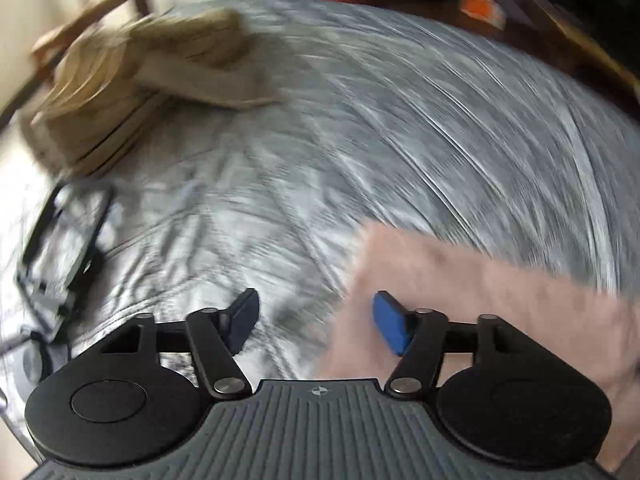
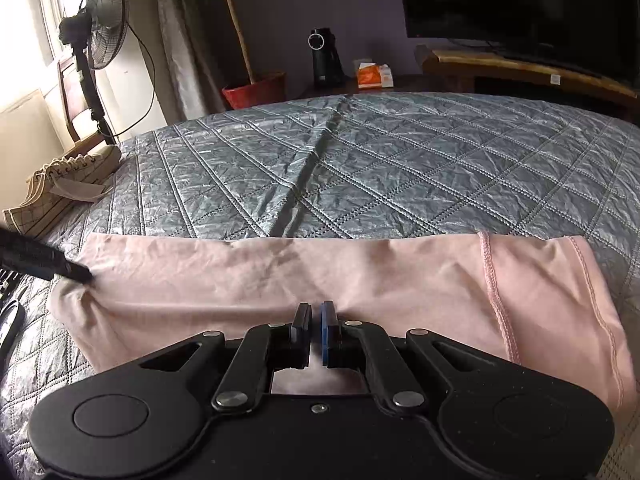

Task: Fold clothes
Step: 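Lay the trousers flat on the bedspread with the right tool and open it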

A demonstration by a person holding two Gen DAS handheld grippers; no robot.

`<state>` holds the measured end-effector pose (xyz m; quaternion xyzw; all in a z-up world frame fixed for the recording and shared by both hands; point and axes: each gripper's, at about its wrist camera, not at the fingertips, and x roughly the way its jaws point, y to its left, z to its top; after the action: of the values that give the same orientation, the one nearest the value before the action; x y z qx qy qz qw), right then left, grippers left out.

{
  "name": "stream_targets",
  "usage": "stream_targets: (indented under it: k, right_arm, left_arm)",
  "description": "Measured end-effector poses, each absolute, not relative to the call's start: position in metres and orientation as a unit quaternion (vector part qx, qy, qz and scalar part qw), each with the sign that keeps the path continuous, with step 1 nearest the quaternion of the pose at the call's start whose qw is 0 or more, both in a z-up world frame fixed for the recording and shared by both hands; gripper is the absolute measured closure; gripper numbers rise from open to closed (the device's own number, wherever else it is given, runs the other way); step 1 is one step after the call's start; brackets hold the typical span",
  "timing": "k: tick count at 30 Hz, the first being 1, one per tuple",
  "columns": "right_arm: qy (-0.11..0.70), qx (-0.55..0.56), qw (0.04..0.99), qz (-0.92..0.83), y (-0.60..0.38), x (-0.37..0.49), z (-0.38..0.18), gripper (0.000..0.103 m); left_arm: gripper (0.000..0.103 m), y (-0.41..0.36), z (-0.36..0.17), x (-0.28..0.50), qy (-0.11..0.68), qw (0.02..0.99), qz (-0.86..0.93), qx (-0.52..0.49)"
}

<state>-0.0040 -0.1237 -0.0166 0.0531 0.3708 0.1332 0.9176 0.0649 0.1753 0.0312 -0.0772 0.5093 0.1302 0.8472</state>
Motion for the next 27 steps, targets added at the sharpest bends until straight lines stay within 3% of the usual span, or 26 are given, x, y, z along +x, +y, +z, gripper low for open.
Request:
stream_targets:
  k: [2, 9, 10, 13, 15, 16, 17, 19, 22, 27]
  right_arm:
    - [0.371, 0.054, 0.917, 0.134, -0.125, -0.004, -0.017, 0.103]
    - [0.37, 0.051, 0.918, 0.135, -0.124, -0.004, -0.017, 0.103]
    - [0.37, 0.051, 0.918, 0.135, -0.124, -0.004, -0.017, 0.103]
    - [0.371, 0.051, 0.917, 0.136, -0.124, -0.003, -0.016, 0.103]
    - [0.376, 0.042, 0.916, 0.135, -0.121, -0.001, -0.012, 0.101]
    - [0.377, 0.037, 0.916, 0.131, -0.12, -0.001, -0.01, 0.087]
    - [0.374, 0.036, 0.918, 0.124, -0.121, -0.002, -0.008, 0.06]
    - [0.371, 0.057, 0.919, 0.117, -0.127, -0.004, -0.005, 0.042]
    - [0.346, 0.075, 0.927, 0.122, -0.131, -0.012, 0.008, 0.043]
    - [0.36, -0.008, 0.923, 0.137, -0.108, -0.021, 0.01, 0.049]
  left_arm:
    - [0.037, 0.182, 0.039, 0.065, 0.496, 0.853, 0.132, -0.092]
    - [0.029, 0.116, 0.025, 0.069, 0.523, 0.849, 0.034, 0.066]
    - [0.025, 0.118, 0.024, 0.069, 0.515, 0.854, 0.038, 0.068]
    - [0.034, 0.143, 0.029, 0.078, 0.517, 0.853, 0.077, 0.007]
    - [0.035, 0.15, 0.037, 0.079, 0.503, 0.861, 0.074, -0.026]
    - [0.035, 0.153, 0.04, 0.079, 0.496, 0.864, 0.072, -0.042]
    - [0.034, 0.146, 0.044, 0.079, 0.49, 0.869, 0.053, -0.045]
    - [0.032, 0.131, 0.051, 0.076, 0.48, 0.876, 0.019, -0.045]
    - [0.031, 0.098, 0.05, 0.08, 0.481, 0.875, -0.035, -0.049]
    - [0.03, 0.048, 0.034, 0.08, 0.512, 0.855, -0.083, -0.005]
